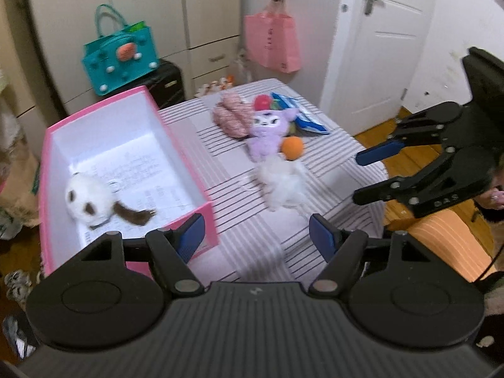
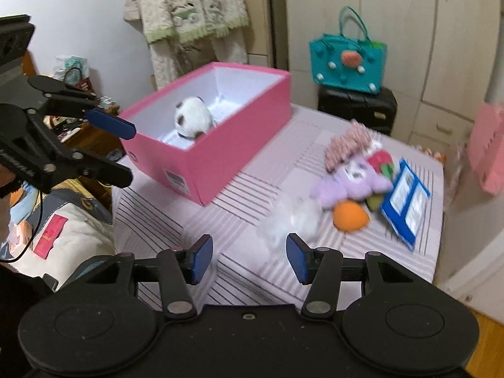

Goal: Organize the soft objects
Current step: 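Grasp the white mesh puff with the left tool while the right tool grasps the orange sponge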

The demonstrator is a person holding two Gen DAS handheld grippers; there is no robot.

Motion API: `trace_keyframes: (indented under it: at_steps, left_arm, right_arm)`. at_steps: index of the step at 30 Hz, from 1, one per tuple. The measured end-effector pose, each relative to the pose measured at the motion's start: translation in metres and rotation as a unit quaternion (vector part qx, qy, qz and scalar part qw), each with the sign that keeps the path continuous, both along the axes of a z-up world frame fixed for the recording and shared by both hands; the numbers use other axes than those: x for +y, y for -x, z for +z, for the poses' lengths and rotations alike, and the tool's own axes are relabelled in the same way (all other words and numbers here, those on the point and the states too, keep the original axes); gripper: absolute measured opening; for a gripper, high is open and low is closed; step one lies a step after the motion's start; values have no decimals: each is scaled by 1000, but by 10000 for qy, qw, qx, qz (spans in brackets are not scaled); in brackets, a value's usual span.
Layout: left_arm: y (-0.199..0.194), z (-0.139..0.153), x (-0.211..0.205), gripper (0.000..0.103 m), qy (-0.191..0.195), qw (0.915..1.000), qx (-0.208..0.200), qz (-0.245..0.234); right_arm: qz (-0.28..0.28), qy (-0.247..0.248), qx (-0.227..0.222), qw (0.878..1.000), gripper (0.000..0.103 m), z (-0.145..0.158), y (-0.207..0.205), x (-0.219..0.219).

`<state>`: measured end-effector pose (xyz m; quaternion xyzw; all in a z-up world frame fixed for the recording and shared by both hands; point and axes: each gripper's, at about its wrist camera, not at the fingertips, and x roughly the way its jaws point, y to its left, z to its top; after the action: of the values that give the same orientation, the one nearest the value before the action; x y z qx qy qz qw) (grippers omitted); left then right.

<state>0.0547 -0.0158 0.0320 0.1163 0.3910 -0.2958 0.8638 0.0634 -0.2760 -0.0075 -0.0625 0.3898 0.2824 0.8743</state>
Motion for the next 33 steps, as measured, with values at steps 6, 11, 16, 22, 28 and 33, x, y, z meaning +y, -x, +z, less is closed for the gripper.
trace_keyframes:
  at_steps: [6,11,16,22,28,33]
  left_arm:
    - [-5,-17,-33,72,65,9994,58,-332]
    - [-16,-39,-59,72,92,9988,179,-446]
    - [-24,-58,-78,72,100,9987,40,-497]
    - [-36,-79,-100,72,56,9992,-17,-396]
    - [-54,-104,-116,72,-103,9995,225,-206]
    - [-62,-115,-120,72,-147,9994,-252,177]
  right_arm:
    - [-176,-182,231,9994,57,-24,-11,-25]
    - [-296,-295,226,9989,58,-42,-23,-43]
    - [-443,-512,229,9974,58,-60,-42,-58]
    - [-666,-705,91,9952,59,-80,-66,-66]
    - [-780,-807,114,9936,59,-97,-91,-67]
    - [-864,-913,148,9920,64,-108,-108,-68]
